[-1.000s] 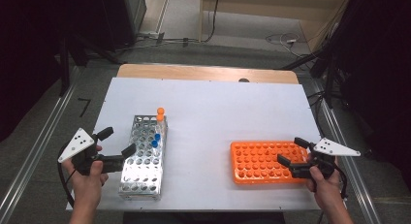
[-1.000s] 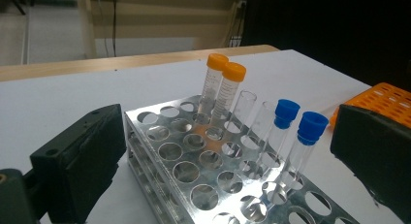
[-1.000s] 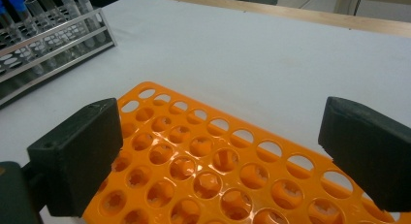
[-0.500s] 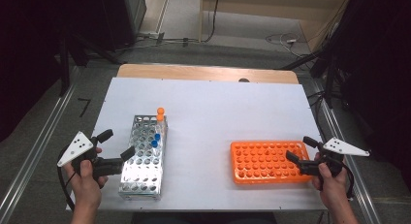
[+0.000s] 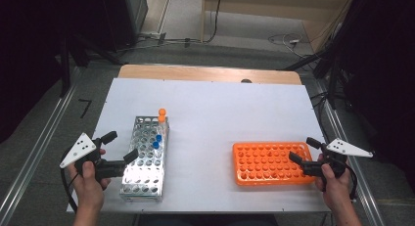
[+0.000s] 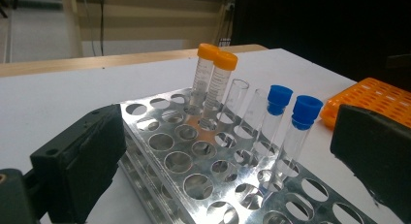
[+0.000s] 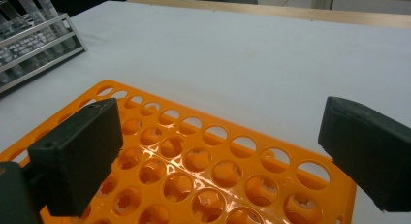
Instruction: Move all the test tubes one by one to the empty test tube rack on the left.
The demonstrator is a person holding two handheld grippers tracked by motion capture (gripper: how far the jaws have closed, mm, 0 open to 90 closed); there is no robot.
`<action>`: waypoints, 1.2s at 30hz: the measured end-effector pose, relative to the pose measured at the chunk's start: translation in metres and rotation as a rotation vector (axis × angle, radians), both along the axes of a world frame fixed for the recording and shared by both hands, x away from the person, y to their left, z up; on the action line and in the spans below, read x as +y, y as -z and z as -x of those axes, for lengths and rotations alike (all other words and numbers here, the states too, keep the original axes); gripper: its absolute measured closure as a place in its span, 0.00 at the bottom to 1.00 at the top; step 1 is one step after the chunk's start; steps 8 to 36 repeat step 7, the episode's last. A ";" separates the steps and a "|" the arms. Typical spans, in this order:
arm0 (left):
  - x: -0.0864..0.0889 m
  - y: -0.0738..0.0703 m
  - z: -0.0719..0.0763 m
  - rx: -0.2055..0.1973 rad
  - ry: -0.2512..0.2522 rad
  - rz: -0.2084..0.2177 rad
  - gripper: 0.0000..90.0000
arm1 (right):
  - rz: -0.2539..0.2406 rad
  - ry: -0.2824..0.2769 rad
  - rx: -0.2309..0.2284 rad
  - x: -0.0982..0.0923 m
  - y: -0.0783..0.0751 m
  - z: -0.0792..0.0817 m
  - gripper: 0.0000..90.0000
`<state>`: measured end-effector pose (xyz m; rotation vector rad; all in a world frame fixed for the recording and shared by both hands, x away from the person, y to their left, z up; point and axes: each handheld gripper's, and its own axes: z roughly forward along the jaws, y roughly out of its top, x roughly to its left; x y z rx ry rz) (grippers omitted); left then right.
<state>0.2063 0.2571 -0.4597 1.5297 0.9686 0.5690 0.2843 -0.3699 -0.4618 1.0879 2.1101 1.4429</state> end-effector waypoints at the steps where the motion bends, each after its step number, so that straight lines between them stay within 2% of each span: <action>1: 0.000 0.000 0.000 0.000 0.001 0.001 0.00 | -0.001 0.000 0.000 0.000 0.000 0.000 0.01; 36: 0.000 0.001 0.000 0.006 0.006 -0.001 0.00 | 0.001 0.003 0.000 0.000 0.000 0.000 0.01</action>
